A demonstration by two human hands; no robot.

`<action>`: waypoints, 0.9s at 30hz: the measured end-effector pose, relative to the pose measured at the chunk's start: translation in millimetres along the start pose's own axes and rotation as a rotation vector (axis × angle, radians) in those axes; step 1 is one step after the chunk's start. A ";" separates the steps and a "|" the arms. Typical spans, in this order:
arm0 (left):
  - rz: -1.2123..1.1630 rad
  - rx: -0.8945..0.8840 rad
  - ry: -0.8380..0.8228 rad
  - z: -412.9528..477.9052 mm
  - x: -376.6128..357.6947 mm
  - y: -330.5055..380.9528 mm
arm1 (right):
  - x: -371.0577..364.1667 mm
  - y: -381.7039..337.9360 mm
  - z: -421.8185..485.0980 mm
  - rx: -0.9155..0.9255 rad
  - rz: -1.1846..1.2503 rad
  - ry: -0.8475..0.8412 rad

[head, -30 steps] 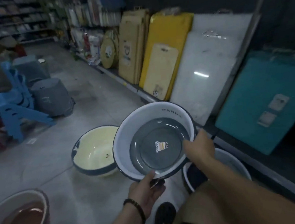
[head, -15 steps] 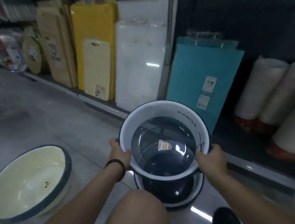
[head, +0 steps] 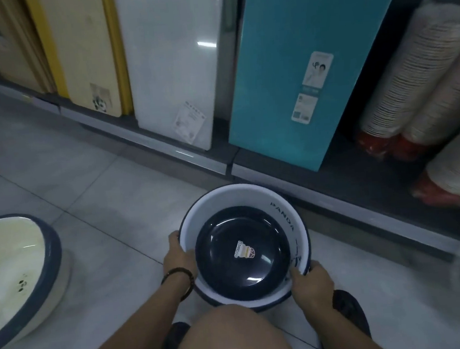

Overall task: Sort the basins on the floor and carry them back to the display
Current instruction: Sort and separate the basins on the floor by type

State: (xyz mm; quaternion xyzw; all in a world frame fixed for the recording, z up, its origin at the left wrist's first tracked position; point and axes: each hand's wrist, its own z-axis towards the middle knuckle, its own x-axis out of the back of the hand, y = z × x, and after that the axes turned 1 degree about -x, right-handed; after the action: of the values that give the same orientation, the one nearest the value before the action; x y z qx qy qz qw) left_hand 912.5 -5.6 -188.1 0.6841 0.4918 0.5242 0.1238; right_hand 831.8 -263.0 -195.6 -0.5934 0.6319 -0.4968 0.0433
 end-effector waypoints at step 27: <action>-0.141 0.424 -0.083 6.1 161.5 -214.5 | -143.3 -64.9 -41.8 0.220 -0.223 -0.558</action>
State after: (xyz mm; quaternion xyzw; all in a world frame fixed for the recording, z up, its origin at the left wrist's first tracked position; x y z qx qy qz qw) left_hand 795.7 230.3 -241.4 0.6797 0.6321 0.3705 0.0339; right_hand 892.6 -112.3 -207.2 -0.7642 0.4690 -0.3818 0.2240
